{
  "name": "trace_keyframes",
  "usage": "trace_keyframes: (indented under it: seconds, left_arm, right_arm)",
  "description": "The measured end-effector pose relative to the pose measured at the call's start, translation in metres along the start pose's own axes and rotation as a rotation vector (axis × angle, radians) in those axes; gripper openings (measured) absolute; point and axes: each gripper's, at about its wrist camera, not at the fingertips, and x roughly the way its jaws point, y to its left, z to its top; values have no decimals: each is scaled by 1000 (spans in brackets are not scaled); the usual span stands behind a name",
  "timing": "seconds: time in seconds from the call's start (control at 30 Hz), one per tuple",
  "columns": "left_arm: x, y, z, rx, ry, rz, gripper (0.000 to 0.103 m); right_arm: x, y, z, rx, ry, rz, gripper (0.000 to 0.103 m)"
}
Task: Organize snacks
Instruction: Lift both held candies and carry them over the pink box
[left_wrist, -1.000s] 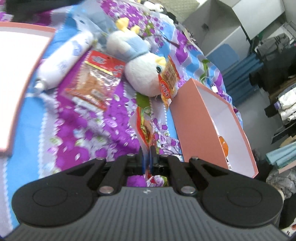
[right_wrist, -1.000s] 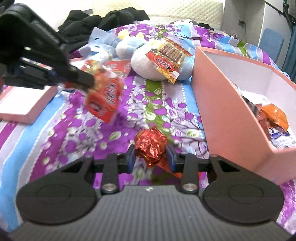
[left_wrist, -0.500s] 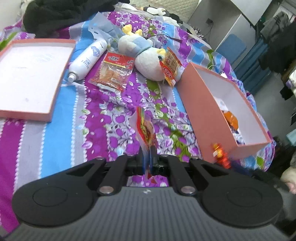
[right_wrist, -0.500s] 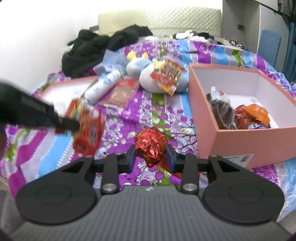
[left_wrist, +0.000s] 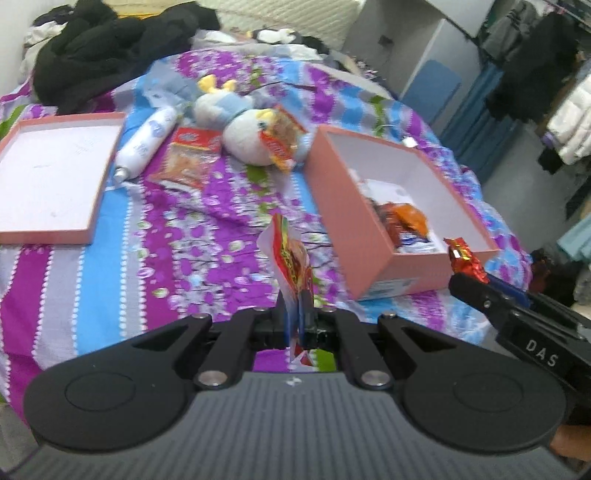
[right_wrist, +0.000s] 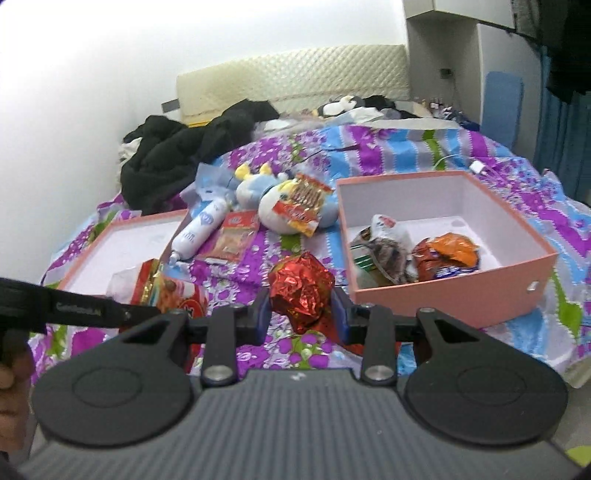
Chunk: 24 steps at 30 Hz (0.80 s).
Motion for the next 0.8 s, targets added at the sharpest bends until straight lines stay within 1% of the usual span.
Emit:
trace_keyframes:
  seconds: [0.23,0.4,0.6,0.8]
  left_arm:
    - [-8,-45,1,63,2,-44,5]
    - [-1,-68,13,101,6,-78,5]
    - [25,-100,43,151,14,-119,5]
    - [57,-133,89,179,17,-157,5]
  right_arm:
    - [-21,-21,5,29,-11,-48,38]
    - [-28,-42,11,62,-16,-84,38]
    - [-16,-70,30,62,-40,-127,38]
    - [10,-103,60,76,-35,-160,38]
